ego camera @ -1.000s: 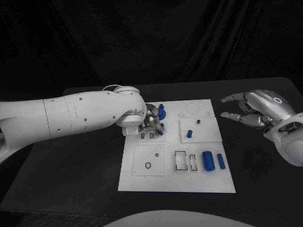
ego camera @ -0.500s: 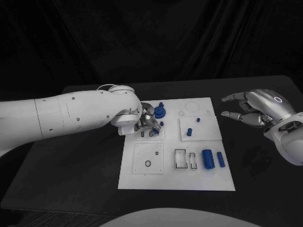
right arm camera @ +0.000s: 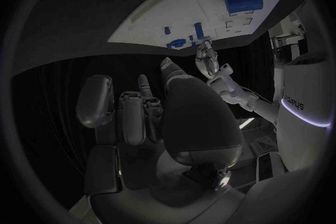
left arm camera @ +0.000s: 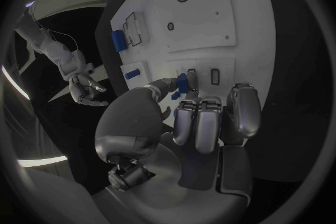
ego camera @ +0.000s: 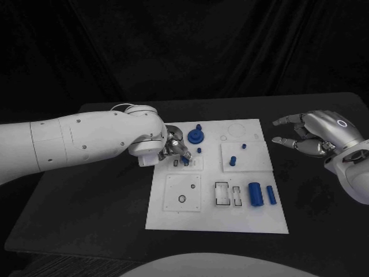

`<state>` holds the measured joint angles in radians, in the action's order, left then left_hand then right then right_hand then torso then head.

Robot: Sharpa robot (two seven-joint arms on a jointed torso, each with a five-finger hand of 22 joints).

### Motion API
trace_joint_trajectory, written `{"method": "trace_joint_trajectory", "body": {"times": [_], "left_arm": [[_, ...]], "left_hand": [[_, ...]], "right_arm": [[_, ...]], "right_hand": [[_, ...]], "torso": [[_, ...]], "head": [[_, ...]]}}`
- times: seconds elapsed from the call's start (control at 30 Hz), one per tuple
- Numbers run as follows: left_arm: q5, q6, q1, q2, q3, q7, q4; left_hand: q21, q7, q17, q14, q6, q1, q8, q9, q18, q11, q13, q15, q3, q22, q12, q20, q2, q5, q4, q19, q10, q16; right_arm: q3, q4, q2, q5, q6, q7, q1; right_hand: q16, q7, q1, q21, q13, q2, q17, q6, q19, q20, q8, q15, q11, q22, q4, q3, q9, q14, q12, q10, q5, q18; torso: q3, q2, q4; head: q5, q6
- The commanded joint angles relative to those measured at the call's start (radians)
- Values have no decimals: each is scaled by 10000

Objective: Assemble the parts on the task board

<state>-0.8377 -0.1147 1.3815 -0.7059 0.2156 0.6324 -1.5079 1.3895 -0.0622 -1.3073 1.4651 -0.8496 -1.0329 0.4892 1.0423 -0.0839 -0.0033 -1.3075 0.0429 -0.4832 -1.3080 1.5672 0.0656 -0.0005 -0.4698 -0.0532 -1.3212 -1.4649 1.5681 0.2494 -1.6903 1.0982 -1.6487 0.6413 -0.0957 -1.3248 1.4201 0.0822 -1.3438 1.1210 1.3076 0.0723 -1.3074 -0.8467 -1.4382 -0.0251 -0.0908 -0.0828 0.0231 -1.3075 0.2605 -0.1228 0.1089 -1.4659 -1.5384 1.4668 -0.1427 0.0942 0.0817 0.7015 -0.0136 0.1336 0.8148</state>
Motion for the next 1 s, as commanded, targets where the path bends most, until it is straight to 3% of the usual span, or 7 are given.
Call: {"method": "trace_joint_trajectory", "body": {"times": [0.03, 0.27, 0.47, 0.53, 0.73, 1.0], "left_arm": [[19, 261, -9, -41, -5, 165, -67], [19, 344, -11, -78, -4, 254, -83], [-80, 312, -34, -81, -3, 335, -55], [-273, 301, -67, -92, -2, 347, -61], [-573, 342, -195, -101, -2, 315, -56], [-651, 405, -338, -70, -2, 258, -24]], "left_hand": [[-59, 68, -2635, 1057, -110, 116, -88, 11, 47, -53, -2633, 95, -282, -145, 35, -41, -8, 189, 210, -1, -1059, 27], [-74, 58, -2635, 1057, -95, 218, -190, 32, 49, -44, -2633, 90, -290, -162, 35, -39, -4, 477, 180, -10, -1059, 27], [-66, 60, -2635, 1057, -109, 287, -262, 59, 57, -49, -2633, 94, -267, -201, 35, -42, 16, 719, 149, -60, -1059, 27], [-62, 68, -2635, 1057, -128, 354, -332, 70, 66, -55, -2633, 103, -216, -231, 35, -42, 35, 1050, 101, -105, -1059, 27], [-90, 59, -2635, 1057, -212, 494, -481, 62, 66, -54, -2633, 106, -73, -245, 35, -53, 53, 1523, -31, -143, -1059, 27], [-91, 58, -2635, 1057, -357, 677, -675, 3, 76, -50, -2633, 105, 193, -290, 35, -56, 92, 1859, -282, -206, -1059, 27]], "right_arm": [[-6, -21, 14, -68, -63, -198, 27], [-6, -34, 29, -68, -69, -202, 31], [-6, -44, 30, -68, -77, -207, 36], [-6, -47, 34, -68, -76, -206, 38], [-6, -41, 34, -68, -76, -204, 49], [-6, -44, 40, -68, -81, -197, 74]], "right_hand": [[-40, -15, -27, -38, 2174, -78, -1273, -58, 17, -86, 44, 50, -74, -1532, -65, 5, -14, -749, 51, 703, -34, -111], [-42, -13, -21, -49, 2169, -85, -1270, -72, 20, -87, 43, 51, -75, -1529, -62, 7, -13, -749, 56, 700, -40, -109], [-46, -12, -18, -47, 2169, -87, -1266, -78, 20, -87, 42, 52, -76, -1530, -60, 9, -13, -748, 55, 700, -41, -110], [-52, -11, -14, -44, 2170, -89, -1261, -85, 19, -87, 41, 52, -76, -1531, -58, 10, -12, -747, 55, 701, -43, -111], [-52, -11, -14, -44, 2170, -89, -1261, -85, 19, -87, 41, 52, -76, -1531, -58, 10, -12, -747, 55, 701, -43, -111], [-52, -11, -14, -44, 2170, -89, -1261, -85, 19, -87, 41, 52, -76, -1531, -58, 10, -12, -747, 55, 701, -43, -111]], "torso": [[23, 6, 37], [20, 13, 53], [-8, 17, 14], [-16, 15, 0], [-34, 19, -47], [-20, 5, -17]], "head": [[-7, 27], [-11, 49], [17, 103], [29, 116], [131, 141], [87, 163]]}}
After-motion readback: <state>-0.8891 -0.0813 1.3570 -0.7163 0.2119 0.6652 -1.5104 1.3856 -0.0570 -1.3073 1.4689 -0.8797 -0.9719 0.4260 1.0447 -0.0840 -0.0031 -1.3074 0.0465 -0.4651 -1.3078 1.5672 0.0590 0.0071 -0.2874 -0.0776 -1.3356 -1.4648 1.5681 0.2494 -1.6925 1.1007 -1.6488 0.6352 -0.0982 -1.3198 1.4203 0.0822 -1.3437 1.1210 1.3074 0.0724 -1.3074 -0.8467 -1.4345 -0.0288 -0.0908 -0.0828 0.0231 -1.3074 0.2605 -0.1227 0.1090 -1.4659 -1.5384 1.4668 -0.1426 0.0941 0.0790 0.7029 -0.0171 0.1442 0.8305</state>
